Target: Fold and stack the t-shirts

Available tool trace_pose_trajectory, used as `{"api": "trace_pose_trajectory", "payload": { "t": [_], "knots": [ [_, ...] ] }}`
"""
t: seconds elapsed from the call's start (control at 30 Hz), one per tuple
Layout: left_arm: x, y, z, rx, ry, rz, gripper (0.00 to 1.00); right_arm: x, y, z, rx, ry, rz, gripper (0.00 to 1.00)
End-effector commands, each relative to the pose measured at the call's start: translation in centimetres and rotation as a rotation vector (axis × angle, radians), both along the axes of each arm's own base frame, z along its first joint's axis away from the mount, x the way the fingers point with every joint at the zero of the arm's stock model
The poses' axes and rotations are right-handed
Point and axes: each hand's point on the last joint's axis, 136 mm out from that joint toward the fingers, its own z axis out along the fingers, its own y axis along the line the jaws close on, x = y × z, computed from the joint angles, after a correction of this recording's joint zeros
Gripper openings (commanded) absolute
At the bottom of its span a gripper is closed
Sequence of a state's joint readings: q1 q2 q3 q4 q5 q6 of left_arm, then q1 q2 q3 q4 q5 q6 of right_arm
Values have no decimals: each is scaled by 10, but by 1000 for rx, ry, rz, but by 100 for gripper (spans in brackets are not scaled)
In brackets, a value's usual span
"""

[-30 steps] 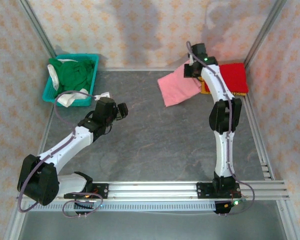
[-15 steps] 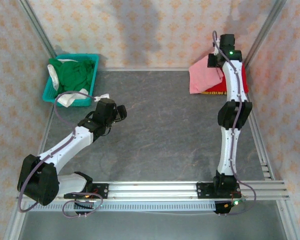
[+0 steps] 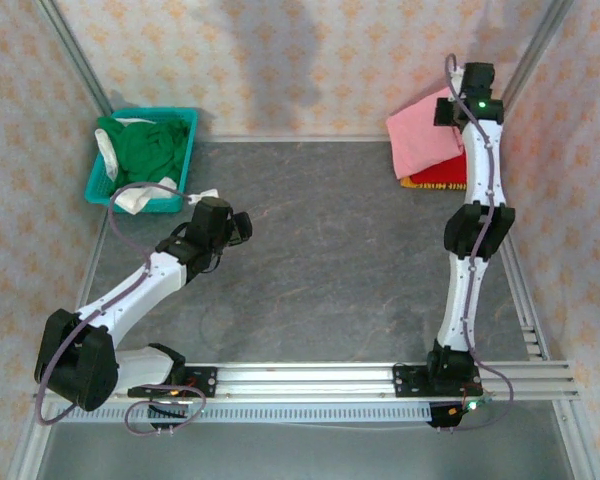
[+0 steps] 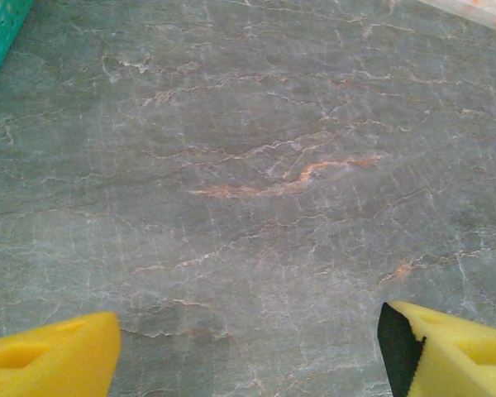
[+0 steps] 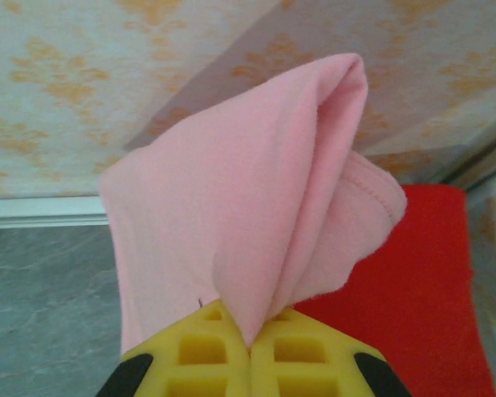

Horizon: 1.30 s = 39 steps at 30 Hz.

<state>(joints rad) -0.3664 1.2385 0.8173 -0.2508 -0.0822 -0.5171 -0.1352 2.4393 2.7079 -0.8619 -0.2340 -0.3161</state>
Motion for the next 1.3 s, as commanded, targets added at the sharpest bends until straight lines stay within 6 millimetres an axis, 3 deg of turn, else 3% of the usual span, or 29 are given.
{"api": "trace_pose_trajectory", "payload": {
  "t": [0.0,0.17,0.23,0.27,0.3,0.4,0.53,0.67,0.77,0.93,1.1,1.17,1.27],
  "knots": [
    [2,6,16,48,-24,12,83,11,-37,11,-62,-74,-54,0],
    [5,6,16,67,-11,9,83,24,-78,-9,-191,-79,-142,2],
    [6,6,17,73,-5,8,83,30,-99,-18,-254,-93,-223,69],
    [7,7,18,77,-4,11,83,32,-107,-23,-292,-90,-247,95],
    [7,7,19,77,-5,14,82,33,-113,-27,-321,-83,-273,99],
    [7,9,23,79,-16,19,83,30,-118,-24,-333,-81,-303,99],
    [7,13,28,98,-33,35,83,19,-114,1,-266,-121,-343,99],
    [11,22,36,136,-87,64,86,3,-88,24,-128,-164,-314,99],
    [11,48,49,211,-159,192,100,-19,-58,36,-67,-213,-289,99],
    [6,84,67,332,-317,358,100,-90,-2,42,49,-315,-281,99],
    [-12,112,70,439,-470,448,100,-179,42,15,75,-356,-268,99],
    [-13,114,60,474,-456,391,100,-205,46,-4,47,-361,-270,99],
    [-23,130,42,552,-385,425,100,-243,32,-32,14,-357,-353,99]
  ]
}}
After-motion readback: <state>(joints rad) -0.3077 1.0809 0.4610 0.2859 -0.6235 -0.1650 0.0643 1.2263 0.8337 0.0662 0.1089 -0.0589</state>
